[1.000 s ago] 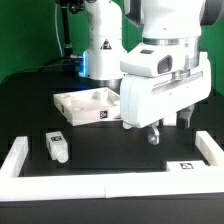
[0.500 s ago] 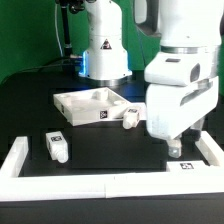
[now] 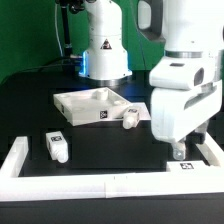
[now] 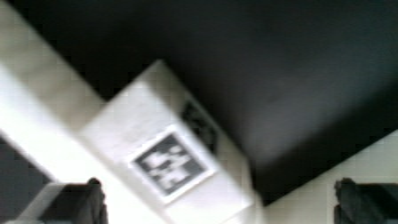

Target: Assemble one leg

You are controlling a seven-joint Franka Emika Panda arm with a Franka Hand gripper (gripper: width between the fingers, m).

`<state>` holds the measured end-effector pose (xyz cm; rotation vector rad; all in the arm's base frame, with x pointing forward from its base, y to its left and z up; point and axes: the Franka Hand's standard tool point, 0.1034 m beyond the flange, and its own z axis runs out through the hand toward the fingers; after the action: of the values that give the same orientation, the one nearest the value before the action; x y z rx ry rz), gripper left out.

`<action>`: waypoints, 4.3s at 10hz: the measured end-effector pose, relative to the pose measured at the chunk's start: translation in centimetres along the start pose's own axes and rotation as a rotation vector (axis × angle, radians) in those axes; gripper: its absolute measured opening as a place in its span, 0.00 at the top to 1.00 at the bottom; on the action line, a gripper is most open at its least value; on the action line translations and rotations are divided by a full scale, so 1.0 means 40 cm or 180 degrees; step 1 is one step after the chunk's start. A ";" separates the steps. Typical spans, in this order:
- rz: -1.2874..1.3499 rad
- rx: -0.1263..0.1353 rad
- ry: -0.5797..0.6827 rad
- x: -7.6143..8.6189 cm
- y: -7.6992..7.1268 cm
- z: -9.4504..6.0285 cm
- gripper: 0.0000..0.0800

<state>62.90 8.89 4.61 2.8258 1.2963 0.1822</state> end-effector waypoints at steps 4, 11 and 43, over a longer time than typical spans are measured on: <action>-0.0011 0.0034 -0.0025 -0.009 -0.032 0.032 0.19; 0.0000 -0.0081 0.0111 -0.022 -0.023 0.046 0.19; -0.0186 -0.0108 0.0056 -0.131 0.037 0.083 0.60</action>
Offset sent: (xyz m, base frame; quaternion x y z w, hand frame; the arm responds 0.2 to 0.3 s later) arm -0.0047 0.0061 -0.0107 -0.0071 0.0082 0.0030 0.9999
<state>61.03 4.04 0.93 2.7608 1.3638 0.2258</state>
